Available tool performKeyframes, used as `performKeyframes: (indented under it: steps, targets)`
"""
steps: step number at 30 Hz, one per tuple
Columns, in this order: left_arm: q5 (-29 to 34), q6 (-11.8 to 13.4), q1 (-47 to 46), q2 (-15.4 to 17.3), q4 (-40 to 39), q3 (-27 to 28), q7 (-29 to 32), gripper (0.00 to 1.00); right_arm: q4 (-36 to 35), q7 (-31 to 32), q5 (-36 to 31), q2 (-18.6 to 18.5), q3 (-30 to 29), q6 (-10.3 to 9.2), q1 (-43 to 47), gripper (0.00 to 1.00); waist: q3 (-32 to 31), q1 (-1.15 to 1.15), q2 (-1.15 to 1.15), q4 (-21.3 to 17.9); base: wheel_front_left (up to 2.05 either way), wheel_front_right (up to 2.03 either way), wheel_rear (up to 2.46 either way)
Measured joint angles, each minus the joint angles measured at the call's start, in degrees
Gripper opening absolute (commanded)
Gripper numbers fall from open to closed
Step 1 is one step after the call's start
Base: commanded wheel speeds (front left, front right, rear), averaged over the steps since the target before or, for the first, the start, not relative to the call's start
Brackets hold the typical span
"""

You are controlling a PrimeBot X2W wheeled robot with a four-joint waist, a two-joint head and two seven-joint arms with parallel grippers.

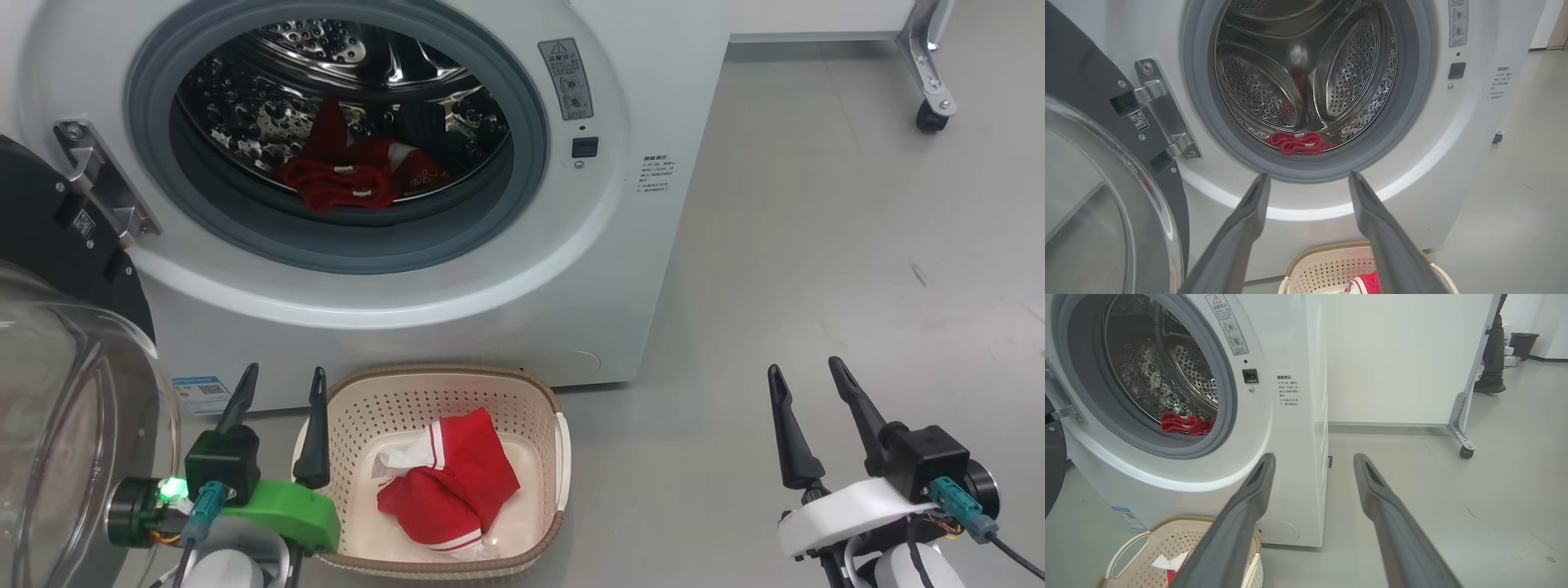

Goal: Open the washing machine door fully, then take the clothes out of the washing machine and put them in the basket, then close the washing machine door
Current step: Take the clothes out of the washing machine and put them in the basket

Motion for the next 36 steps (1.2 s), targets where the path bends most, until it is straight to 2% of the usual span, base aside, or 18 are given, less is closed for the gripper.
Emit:
performKeyframes:
  steps: [10, 36]
  targets:
    - [0.94, 0.32, 3.43, 0.42, -3.45, -0.02, 0.0, 1.0, -0.68, 0.0, 0.0, 0.11, 0.09, -0.92, 1.93, 1.0, -1.04, 0.0, 0.0, -0.25, 0.0, 0.0, 0.0]
    - [1.77, 1.52, 8.96, 0.55, -10.58, -0.12, 2.04, 1.0, -2.48, 0.09, 0.0, 0.1, 0.53, -0.99, 3.31, 1.0, -1.92, 0.0, 0.0, -0.36, 0.0, 0.0, 0.0]
